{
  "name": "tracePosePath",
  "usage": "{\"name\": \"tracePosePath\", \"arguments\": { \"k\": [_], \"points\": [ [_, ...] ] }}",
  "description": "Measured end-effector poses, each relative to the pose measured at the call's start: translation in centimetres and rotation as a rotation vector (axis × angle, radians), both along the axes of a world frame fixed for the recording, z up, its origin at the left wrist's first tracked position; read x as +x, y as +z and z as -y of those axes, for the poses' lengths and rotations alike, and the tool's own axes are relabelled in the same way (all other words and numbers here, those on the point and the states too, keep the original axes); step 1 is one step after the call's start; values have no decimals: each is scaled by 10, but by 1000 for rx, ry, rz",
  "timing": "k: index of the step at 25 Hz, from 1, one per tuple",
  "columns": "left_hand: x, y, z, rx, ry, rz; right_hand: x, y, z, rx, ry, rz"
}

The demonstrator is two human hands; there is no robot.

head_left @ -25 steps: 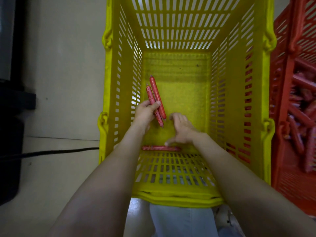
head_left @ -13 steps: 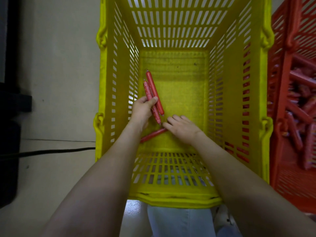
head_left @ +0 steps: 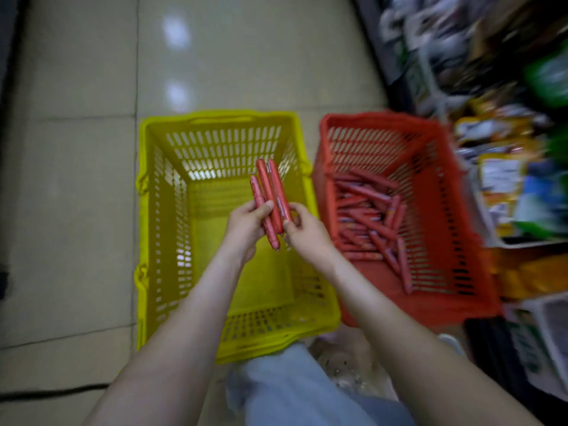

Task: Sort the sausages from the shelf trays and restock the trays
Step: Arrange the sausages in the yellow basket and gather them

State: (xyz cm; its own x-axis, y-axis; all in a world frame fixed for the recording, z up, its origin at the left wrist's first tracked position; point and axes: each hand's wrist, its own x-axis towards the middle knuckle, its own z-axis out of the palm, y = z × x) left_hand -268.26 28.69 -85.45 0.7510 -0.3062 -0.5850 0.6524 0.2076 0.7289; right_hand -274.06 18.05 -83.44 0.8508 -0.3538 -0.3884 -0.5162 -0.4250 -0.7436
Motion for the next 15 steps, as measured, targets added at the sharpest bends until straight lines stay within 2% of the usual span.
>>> {"name": "tracePosePath", "arguments": {
  "k": [5,9,12,15],
  "points": [
    [-75,161,55,-197,-348,204,-108,166,48,44,-198,207],
    [-168,263,69,-318,-604,340,-224,265,47,156,-372,407],
    [-240,309,80,-320,-792,398,-306,304,46,134,-464,484],
    [-315,325,104,-267,-1001,405,-392,319,47,96,-636,448]
  ]
}}
